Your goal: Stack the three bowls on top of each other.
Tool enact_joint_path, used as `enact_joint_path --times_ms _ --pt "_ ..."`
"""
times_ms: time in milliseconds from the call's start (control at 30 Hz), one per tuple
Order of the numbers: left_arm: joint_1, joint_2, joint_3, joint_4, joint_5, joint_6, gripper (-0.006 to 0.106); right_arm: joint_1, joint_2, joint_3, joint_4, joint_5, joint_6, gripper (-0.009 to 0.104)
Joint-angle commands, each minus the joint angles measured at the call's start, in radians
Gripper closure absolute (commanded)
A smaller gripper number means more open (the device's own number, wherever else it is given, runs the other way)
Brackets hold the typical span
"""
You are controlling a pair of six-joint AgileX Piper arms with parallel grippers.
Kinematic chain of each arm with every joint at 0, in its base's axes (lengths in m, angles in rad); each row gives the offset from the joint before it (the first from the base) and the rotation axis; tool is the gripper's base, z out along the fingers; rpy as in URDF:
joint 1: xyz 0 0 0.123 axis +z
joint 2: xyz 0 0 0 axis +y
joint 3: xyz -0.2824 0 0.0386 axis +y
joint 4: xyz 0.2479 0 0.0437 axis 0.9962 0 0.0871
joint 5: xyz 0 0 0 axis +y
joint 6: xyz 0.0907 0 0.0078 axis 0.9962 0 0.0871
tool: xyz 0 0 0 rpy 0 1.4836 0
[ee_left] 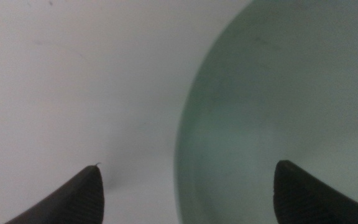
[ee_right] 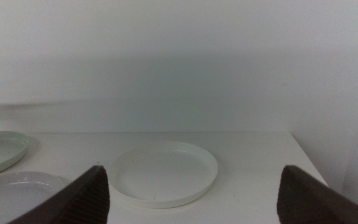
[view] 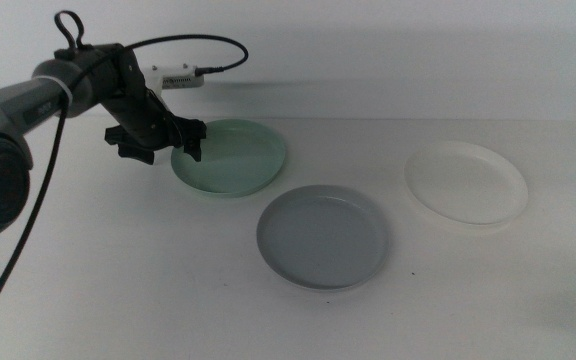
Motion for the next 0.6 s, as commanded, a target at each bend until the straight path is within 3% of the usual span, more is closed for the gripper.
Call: enact_joint_path --times_ms 0,100,200,300,433,567 --pt "0.001 0.001 -0.010 -0.007 -0.024 0.000 0.007 -0.006 -0.005 0.003 -0.007 -0.005 -0.003 0.009" --pt "0.001 0.009 -0.010 -0.007 -0.027 0.000 0.014 -0.006 -0.005 0.003 -0.007 -0.005 -0.003 0.009" --pt "0.002 0.020 -0.010 -0.016 -0.025 0.000 0.031 -0.006 -0.005 0.003 -0.007 -0.005 -0.003 0.009" --pt "0.002 0.033 -0.010 -0.035 -0.016 0.000 0.057 -0.006 -0.005 0.003 -0.007 -0.005 -0.003 0.009" --pt "0.002 0.035 -0.015 -0.041 -0.013 0.000 0.099 -0.006 -0.005 0.003 -0.007 -0.005 -0.003 0.009" --pt "0.012 -0.025 -0.014 -0.041 -0.040 0.011 0.102 -0.006 -0.005 0.003 -0.007 -0.005 -0.003 0.009"
